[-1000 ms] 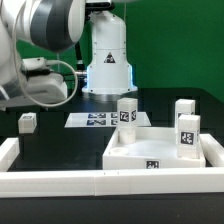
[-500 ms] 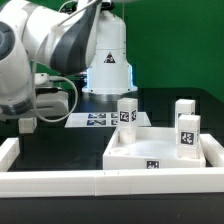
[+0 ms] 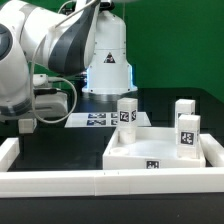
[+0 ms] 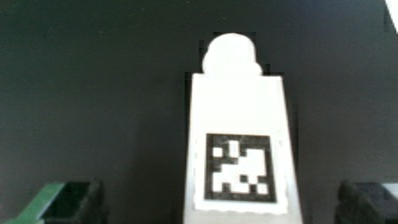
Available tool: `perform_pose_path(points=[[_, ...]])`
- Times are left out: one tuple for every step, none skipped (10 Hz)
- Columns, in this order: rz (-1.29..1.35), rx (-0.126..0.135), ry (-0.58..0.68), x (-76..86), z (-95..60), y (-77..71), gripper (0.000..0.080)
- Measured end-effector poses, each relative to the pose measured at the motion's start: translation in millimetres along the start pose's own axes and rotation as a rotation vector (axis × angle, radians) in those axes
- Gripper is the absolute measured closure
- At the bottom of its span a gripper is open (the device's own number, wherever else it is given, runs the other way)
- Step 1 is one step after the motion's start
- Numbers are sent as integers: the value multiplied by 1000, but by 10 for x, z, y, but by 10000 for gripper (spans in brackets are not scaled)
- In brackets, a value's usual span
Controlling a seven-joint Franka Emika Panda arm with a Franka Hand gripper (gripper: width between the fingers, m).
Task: Assemble square table
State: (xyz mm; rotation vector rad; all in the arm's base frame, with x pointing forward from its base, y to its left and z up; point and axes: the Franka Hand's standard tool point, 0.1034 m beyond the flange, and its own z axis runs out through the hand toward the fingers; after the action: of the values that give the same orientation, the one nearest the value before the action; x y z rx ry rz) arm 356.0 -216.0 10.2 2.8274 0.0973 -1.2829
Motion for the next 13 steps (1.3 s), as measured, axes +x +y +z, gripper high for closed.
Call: perform_pose_path(points=[[9,-8,-12,-26,73,-32,150],[7,-8,-14,-42,115,-46,150],[1,-6,-14,-48,120,-36,150],[-2,-5,-14,-50,122,-28,150],[-2,-4,-14,-50,123,-28,162],[-3,-5,-14,-46,121,-31,162],[-4,-5,-14,-43,122,-36,334],[-4,-5,-13,-42,121,-36,517],[-4,-5,-13,-42,121,-36,517],[-4,-5,-13,-42,121,-36,514],[-4,-5,-13,-42,121,-36,514],[-4,-5,-13,-42,121,-36,514],[-4,-5,-13,-42,121,-36,514]])
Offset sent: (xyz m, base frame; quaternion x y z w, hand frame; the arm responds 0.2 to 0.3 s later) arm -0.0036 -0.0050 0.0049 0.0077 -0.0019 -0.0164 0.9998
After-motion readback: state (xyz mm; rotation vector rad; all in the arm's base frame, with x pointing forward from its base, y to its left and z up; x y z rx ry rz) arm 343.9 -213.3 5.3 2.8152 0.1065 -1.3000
